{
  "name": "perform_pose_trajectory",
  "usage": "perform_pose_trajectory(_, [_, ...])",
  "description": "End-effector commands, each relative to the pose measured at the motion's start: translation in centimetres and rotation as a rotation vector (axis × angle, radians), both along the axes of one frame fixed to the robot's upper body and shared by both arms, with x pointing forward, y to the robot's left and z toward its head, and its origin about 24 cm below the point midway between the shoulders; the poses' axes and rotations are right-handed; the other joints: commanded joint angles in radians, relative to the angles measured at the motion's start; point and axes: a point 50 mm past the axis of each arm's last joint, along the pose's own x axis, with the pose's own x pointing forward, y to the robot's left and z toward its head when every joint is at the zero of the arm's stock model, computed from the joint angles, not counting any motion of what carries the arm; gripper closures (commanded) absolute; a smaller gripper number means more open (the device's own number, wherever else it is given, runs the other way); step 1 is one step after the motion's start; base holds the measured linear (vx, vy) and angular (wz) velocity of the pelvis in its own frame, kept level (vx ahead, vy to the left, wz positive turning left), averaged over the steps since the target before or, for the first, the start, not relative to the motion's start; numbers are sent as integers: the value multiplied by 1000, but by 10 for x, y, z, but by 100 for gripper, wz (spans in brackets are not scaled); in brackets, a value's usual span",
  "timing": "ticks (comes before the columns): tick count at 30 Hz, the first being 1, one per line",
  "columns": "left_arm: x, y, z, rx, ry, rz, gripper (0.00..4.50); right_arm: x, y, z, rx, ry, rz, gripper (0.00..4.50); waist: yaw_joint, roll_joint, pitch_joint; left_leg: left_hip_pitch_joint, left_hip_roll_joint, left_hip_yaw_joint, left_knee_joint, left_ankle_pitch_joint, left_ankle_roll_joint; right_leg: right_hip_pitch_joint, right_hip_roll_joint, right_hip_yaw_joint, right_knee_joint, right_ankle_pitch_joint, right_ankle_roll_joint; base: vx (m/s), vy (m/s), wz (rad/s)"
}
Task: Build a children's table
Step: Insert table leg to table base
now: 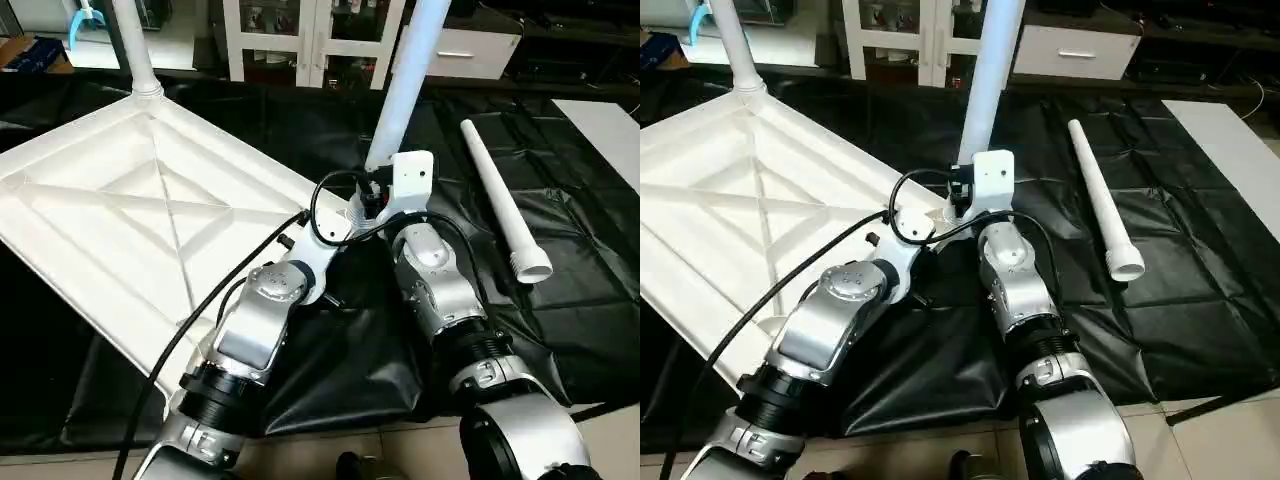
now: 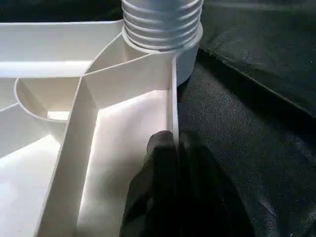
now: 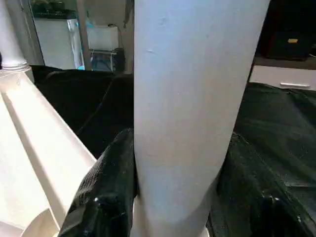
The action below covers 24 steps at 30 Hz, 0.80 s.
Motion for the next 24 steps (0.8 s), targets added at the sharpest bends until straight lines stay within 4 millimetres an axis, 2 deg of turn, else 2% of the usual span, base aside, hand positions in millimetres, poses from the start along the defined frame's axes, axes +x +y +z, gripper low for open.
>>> perform_pose_trajectory(1, [3,-1,17,-32,-93,-11,450,-7,-20,-38,-46,154,-55,268,10,7,-59,11,35,1,-56,-178,92,54,-32,16,-34,-88,-235,0,0,0])
perform_pose_trajectory(6, [3,0,18,-30,-93,-11,450,-6,-18,-32,-67,121,-26,268,10,7,-60,12,36,1,-54,-171,96,53,-31,16,-33,-96,-237,0,0,0])
perform_pose_trajectory(8, [3,0,18,-29,-94,-11,450,-5,-17,-29,-70,103,-20,212,10,7,-62,12,35,2,-51,-156,103,54,-30,16,-29,-77,-243,0,0,0])
perform_pose_trajectory(12, [4,1,18,-26,-98,-11,450,-5,-16,-23,-78,71,-4,181,13,6,-65,13,34,4,-47,-138,108,56,-29,16,-26,-58,-252,0,0,0])
perform_pose_trajectory(17, [5,3,18,-22,-100,-10,450,-5,-18,-20,-103,48,14,181,20,4,-67,13,36,10,-42,-105,136,57,-29,17,-18,-19,-266,0,0,0])
perform_pose_trajectory(24, [4,4,18,-21,-101,-10,450,-6,-20,-17,-110,25,8,181,27,3,-70,15,36,17,-36,-78,136,57,-25,18,-12,1,-267,0,0,0])
